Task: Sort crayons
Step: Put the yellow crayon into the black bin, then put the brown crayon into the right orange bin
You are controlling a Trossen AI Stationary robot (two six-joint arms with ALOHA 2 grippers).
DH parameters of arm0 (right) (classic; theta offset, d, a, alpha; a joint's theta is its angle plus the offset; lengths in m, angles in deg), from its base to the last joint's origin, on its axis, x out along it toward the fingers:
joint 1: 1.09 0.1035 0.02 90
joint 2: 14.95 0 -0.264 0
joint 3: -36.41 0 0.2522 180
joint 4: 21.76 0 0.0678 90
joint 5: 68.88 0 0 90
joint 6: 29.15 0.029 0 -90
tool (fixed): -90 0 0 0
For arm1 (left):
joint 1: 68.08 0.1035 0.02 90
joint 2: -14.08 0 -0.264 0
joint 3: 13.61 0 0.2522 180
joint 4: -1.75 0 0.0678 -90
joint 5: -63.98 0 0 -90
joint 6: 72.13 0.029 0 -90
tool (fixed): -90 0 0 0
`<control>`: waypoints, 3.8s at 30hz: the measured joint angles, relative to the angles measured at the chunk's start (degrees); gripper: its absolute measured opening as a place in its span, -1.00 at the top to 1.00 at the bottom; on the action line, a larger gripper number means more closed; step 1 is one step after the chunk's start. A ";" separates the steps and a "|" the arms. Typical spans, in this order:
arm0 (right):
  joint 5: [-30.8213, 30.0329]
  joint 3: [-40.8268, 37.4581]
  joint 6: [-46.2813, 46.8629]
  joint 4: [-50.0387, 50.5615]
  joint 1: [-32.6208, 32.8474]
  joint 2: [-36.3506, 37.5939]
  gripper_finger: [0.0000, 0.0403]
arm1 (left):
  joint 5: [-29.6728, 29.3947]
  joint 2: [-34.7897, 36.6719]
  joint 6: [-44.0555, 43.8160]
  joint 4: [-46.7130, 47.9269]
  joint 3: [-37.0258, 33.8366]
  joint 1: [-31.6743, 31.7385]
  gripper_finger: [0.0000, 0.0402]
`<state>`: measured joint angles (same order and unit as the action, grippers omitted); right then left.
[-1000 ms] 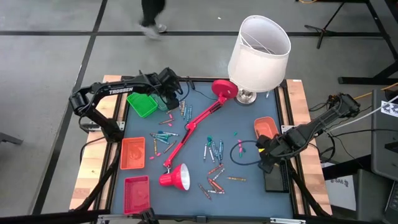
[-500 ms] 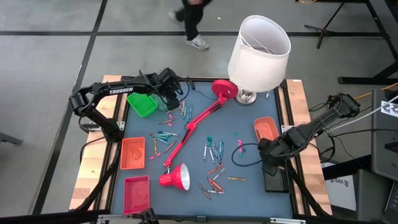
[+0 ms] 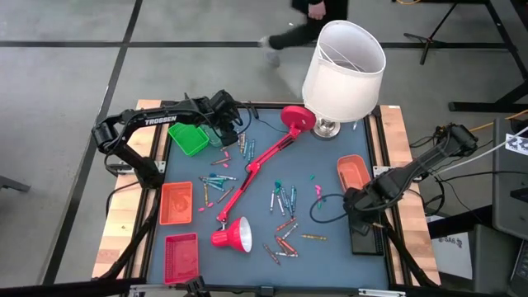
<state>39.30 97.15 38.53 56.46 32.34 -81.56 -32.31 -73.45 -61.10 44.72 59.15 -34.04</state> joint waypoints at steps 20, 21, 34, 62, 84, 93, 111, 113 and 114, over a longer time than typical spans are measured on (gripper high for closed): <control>0.98 -2.90 -0.87 -0.10 -0.07 0.00 0.87 | -0.02 0.00 -0.09 -0.24 0.00 -0.05 0.51; 0.98 -2.90 -0.87 -0.10 -0.07 0.00 0.87 | -0.02 0.00 -0.09 -0.24 0.00 -0.09 0.51; 0.93 -2.90 -1.92 -0.10 -0.07 0.00 0.26 | -0.02 0.00 -0.09 -0.22 0.00 -2.97 0.51; -9.78 -2.86 -4.80 -31.26 -0.07 0.00 0.19 | -0.02 0.00 -0.09 -2.69 0.00 -12.74 0.51; -28.45 -2.86 -15.90 -32.01 -0.07 0.00 0.19 | 5.82 0.00 -48.38 29.57 0.02 -23.89 0.51; -32.27 -2.86 -22.73 -31.98 -0.07 0.00 0.19 | 6.04 0.00 -65.51 31.65 0.02 -31.54 0.51; -33.21 -2.86 -36.74 -31.30 -0.07 -0.01 0.19 | 1.79 -2.66 -77.99 19.95 0.02 -44.40 0.51; -33.19 -2.84 -36.74 -31.27 -0.07 -0.02 0.19 | 1.04 -3.80 -78.01 20.04 0.02 -45.06 0.51; -33.21 -2.84 -36.74 -31.27 -0.07 -0.02 0.19 | 1.01 -4.35 -77.99 20.00 0.02 -45.28 0.51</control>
<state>6.09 94.31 1.78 25.19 32.27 -81.58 -31.29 -77.79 -139.09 64.72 59.18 -79.32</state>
